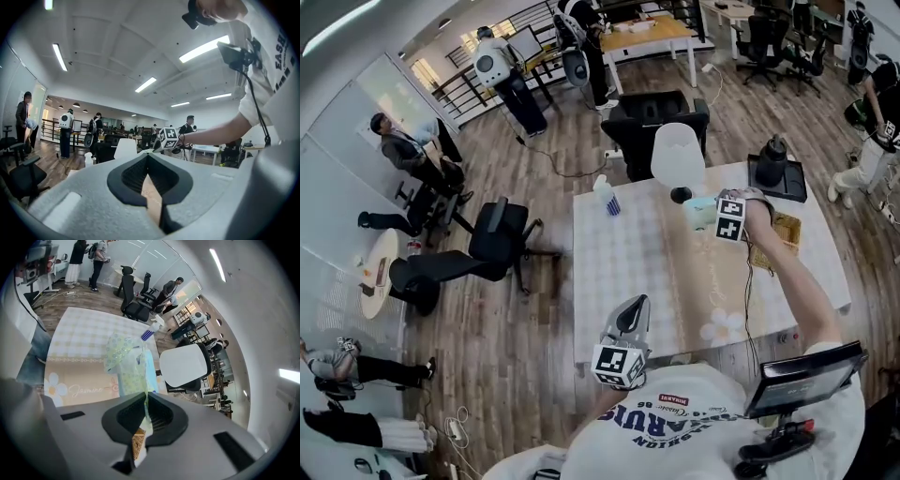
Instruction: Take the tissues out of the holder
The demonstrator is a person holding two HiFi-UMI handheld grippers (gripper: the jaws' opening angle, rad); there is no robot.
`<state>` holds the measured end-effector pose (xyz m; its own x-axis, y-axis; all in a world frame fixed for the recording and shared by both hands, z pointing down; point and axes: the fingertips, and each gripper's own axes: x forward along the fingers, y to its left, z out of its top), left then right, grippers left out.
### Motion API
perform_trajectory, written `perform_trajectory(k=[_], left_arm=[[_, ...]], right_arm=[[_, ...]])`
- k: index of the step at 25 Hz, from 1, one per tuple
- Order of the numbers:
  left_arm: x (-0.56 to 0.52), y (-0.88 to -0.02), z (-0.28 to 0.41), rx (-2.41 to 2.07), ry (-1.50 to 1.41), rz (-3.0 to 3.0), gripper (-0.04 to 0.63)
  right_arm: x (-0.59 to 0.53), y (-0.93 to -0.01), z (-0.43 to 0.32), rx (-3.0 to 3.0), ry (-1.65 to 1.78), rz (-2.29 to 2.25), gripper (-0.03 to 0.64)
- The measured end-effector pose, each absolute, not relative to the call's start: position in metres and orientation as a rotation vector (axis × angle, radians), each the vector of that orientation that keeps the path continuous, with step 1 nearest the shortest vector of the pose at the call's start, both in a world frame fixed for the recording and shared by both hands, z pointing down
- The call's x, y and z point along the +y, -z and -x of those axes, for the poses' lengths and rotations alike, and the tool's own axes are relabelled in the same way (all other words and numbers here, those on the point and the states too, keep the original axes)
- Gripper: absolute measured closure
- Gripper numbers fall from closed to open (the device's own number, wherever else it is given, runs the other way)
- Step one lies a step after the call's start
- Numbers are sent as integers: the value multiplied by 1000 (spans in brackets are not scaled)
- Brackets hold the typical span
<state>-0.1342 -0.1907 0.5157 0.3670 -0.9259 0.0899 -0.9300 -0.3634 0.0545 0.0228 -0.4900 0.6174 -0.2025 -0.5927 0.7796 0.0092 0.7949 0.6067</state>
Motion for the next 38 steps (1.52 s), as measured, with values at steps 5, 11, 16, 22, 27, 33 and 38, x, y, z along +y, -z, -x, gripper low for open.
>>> perform_trajectory(k=[5,11,16,22,27,33,38], left_arm=[[-192,-518,136,-1736,-64,-2501,592],[-201,-512,130,-1719,-65,-2510,592],[-196,-513,128,-1713,-88,-2509,592],[-190,-515,134,-1739,-112,-2473,592],[-185,-519,132,-1768,-132,-2444,592],[-171,-517,143,-1796,-141,-2411,592],[-170,-521,142,-1799,-150,-2402,592]], right_arm=[[-491,-627,-11,-1706,592,-436,611],[-489,-652,-7,-1692,583,-404,611],[-472,-703,-4,-1671,543,-356,611],[-447,-782,-4,-1625,445,-290,611],[-422,-847,-16,-1586,362,-240,611],[-398,-880,-19,-1547,311,-203,611],[-403,-881,-17,-1556,309,-218,611]])
